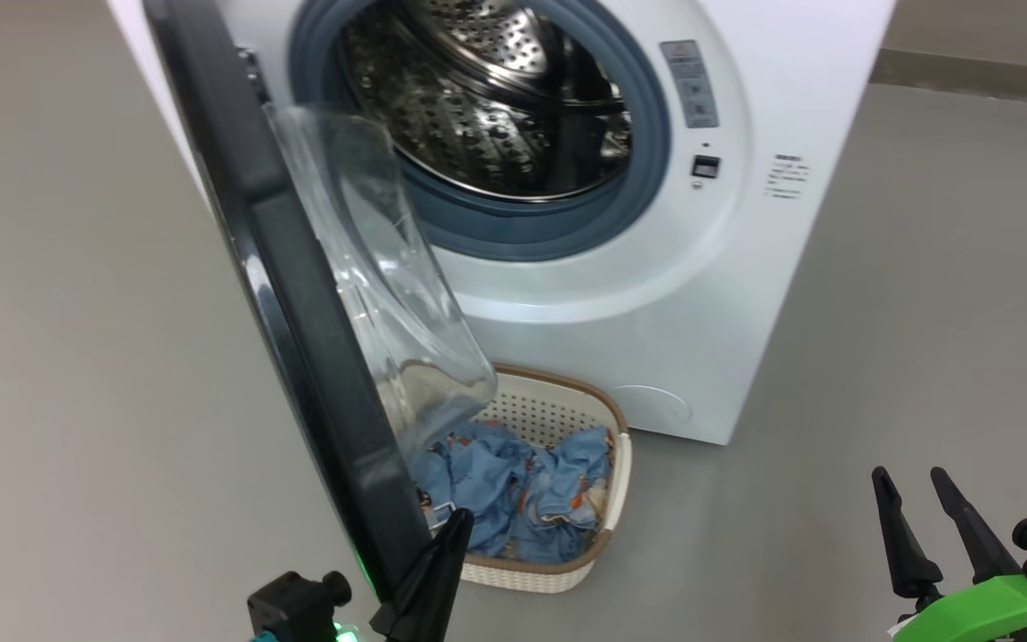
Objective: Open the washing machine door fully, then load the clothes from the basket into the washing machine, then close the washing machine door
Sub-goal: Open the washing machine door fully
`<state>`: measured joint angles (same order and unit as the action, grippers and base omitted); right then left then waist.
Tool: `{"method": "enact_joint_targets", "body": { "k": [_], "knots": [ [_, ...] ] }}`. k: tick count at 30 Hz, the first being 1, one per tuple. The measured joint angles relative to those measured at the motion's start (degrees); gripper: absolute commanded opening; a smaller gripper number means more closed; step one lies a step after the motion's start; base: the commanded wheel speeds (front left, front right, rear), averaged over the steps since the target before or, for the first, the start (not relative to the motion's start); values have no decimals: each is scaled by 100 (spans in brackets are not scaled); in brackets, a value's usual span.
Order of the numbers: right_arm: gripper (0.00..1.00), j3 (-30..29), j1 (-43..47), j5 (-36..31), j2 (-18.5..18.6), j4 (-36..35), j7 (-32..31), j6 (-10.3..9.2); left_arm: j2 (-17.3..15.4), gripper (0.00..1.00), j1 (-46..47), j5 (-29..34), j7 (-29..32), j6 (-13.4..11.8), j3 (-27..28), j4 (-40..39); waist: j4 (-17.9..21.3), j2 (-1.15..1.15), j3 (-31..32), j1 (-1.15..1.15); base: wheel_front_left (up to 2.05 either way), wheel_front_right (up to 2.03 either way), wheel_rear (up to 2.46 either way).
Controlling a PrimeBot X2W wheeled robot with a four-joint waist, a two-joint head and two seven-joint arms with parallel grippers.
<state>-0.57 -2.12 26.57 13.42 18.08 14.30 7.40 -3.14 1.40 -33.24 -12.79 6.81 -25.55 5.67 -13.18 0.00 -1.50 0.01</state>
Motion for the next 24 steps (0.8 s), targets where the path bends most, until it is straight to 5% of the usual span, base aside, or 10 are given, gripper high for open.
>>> {"method": "enact_joint_targets", "body": {
  "k": [24],
  "knots": [
    [100, 70, -3, -21, 73, -1, 1, 0, -127, 0, -30, 127, -42, -274, 74, -199, -1346, 0, -93, 0, 0, 0, 0]
  ]
}}
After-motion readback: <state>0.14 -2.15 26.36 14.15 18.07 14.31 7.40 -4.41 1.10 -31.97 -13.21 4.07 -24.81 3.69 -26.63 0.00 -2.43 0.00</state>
